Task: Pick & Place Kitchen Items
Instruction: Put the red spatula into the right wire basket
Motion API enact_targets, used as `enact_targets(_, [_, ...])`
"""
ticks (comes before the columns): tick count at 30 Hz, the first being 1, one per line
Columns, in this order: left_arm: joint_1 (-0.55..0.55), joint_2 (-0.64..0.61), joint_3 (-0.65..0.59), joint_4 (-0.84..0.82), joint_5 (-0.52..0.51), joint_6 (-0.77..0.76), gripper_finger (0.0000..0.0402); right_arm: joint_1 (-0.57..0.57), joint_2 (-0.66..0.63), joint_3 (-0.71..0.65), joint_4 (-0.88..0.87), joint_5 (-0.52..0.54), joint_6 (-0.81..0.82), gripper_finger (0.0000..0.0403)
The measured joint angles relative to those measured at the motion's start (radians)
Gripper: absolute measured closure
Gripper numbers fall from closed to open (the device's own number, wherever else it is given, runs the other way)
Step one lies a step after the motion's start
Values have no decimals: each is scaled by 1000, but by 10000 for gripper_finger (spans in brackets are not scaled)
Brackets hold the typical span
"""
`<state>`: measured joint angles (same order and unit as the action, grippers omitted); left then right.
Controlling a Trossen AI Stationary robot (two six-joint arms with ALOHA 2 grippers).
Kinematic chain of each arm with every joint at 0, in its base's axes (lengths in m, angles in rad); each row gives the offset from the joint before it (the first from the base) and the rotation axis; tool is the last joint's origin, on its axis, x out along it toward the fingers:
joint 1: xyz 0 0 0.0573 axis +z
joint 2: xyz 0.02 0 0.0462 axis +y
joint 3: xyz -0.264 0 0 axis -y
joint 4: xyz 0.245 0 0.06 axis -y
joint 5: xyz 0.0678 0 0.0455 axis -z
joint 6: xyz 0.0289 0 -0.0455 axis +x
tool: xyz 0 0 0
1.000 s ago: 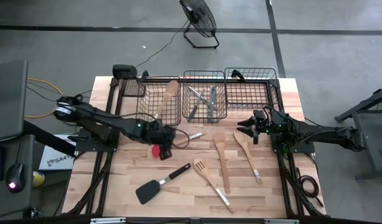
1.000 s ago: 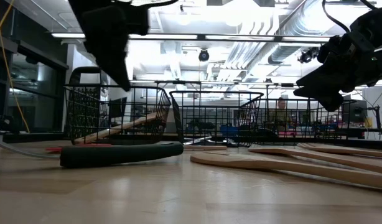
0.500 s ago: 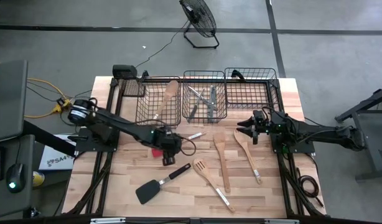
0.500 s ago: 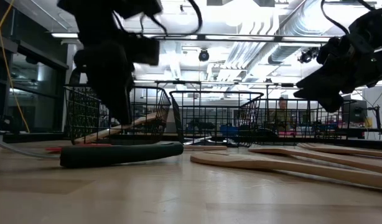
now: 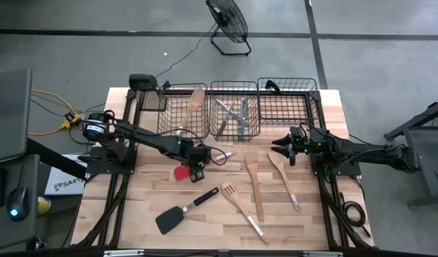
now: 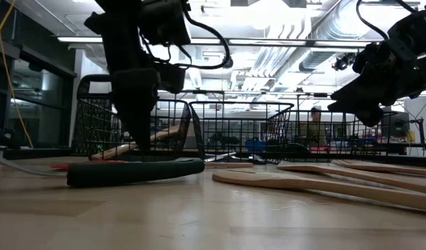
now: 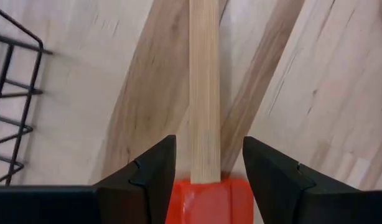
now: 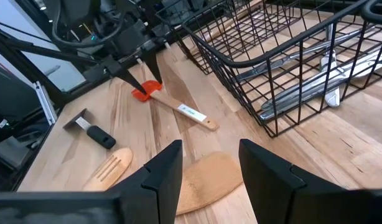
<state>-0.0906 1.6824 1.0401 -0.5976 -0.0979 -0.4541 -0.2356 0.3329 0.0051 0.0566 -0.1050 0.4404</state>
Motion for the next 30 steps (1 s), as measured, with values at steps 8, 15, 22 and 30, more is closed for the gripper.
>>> enact_targets(8, [-1, 40, -1, -27, 4, -2, 220, 0, 0, 0, 0, 1, 0, 252])
enact_targets(15, [-2, 80, 2, -15, 3, -3, 220, 0, -1, 0, 3, -1, 0, 252])
enact_targets(22, [-1, 107, 3, -27, 44, -4, 220, 0, 7, 0, -1, 0, 0, 252])
enact_targets(30, [-14, 115, 1, -32, 58, -45, 232, 0, 7, 0, 0, 0, 0, 252])
